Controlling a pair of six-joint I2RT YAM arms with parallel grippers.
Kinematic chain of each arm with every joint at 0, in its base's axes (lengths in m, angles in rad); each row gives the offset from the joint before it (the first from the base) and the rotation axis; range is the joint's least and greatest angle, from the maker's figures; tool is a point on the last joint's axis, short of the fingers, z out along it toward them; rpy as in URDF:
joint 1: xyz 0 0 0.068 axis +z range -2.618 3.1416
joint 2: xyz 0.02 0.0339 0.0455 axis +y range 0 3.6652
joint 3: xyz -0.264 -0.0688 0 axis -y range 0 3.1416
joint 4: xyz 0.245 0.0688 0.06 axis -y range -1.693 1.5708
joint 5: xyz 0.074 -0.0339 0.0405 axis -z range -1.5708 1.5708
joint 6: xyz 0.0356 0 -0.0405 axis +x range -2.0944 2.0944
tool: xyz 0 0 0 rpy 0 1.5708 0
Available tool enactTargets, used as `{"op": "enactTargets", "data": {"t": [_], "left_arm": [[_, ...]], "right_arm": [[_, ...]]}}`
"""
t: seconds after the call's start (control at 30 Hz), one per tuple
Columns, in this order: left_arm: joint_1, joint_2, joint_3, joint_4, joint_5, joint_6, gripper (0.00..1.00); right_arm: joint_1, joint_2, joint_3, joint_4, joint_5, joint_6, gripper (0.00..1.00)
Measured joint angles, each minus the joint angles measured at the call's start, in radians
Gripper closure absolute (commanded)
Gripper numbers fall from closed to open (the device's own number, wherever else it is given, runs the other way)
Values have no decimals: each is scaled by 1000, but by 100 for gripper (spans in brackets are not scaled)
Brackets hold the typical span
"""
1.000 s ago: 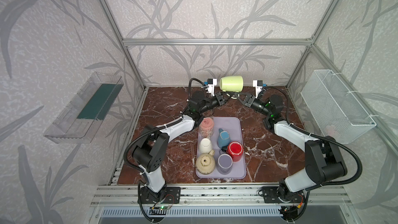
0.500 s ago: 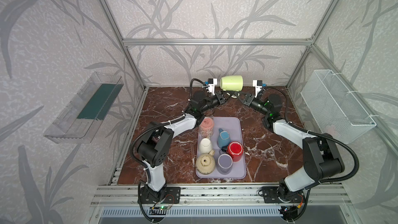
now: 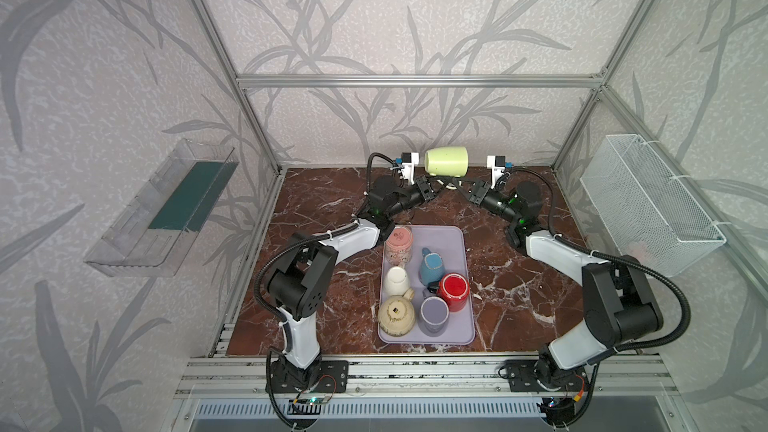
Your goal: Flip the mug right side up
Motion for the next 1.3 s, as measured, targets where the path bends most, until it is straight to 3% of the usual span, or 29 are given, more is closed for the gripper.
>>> {"op": "enactTargets", "data": {"t": [0.13, 0.27, 0.63, 1.0, 1.2, 1.3], "left_arm": [[-16, -5, -61, 18, 3, 5, 78], [-27, -5, -108, -2, 5, 30, 70], [-42, -7, -175, -39, 0, 92, 59], [-44, -79, -190, -143, -34, 212, 57], [-44, -134, -191, -229, -78, 305, 55], [-44, -176, -197, -307, -117, 365, 53]], "right_arm": [[4, -34, -85, 1, 14, -11, 100], [11, -42, -153, 7, 29, 0, 100], [14, -19, -232, 55, 44, 41, 100], [-42, -11, -247, 48, 71, 56, 100], [-76, -13, -251, -31, 90, 31, 100], [-82, -47, -247, -159, 124, -29, 100]]}}
